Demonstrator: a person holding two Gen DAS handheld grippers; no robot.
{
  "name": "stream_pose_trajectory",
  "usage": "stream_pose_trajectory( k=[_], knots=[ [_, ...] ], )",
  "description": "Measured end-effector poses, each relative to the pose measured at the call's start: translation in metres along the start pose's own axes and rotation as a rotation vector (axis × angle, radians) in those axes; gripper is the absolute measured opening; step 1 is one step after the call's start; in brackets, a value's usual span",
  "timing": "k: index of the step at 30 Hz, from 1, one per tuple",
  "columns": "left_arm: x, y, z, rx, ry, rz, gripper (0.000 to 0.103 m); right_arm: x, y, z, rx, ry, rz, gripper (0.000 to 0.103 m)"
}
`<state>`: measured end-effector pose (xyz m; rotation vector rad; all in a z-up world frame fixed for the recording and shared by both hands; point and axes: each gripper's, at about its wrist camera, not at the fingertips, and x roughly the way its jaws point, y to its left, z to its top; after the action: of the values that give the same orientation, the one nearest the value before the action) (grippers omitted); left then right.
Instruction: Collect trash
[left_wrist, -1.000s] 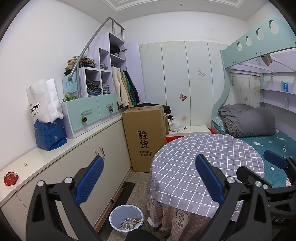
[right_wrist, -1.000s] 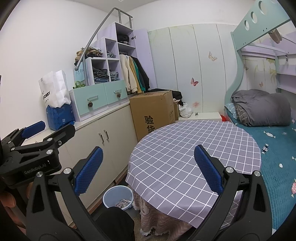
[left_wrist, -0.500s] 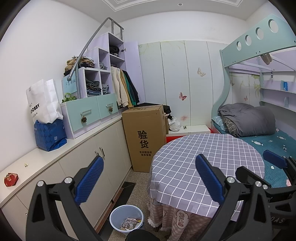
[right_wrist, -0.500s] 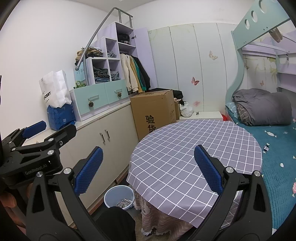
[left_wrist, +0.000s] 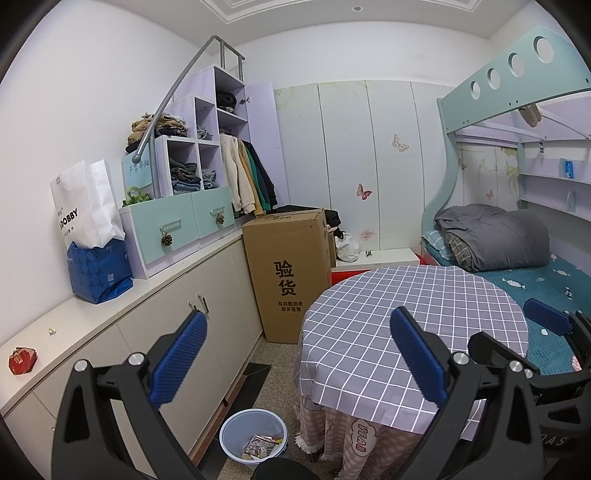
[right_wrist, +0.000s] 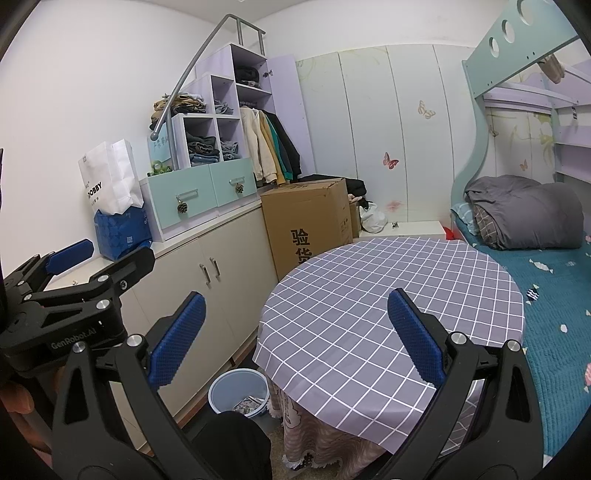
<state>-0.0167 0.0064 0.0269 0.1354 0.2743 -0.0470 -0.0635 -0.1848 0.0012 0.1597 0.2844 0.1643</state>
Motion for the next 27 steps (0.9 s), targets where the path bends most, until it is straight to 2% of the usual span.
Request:
stream_pose_trajectory(
  k=[27],
  knots=[
    [0.008,0.013,-0.002,0.011,0.017,-0.007,0.097,0.004,0.002,-0.005,0.006,0.024,0.000,0.097]
  ],
)
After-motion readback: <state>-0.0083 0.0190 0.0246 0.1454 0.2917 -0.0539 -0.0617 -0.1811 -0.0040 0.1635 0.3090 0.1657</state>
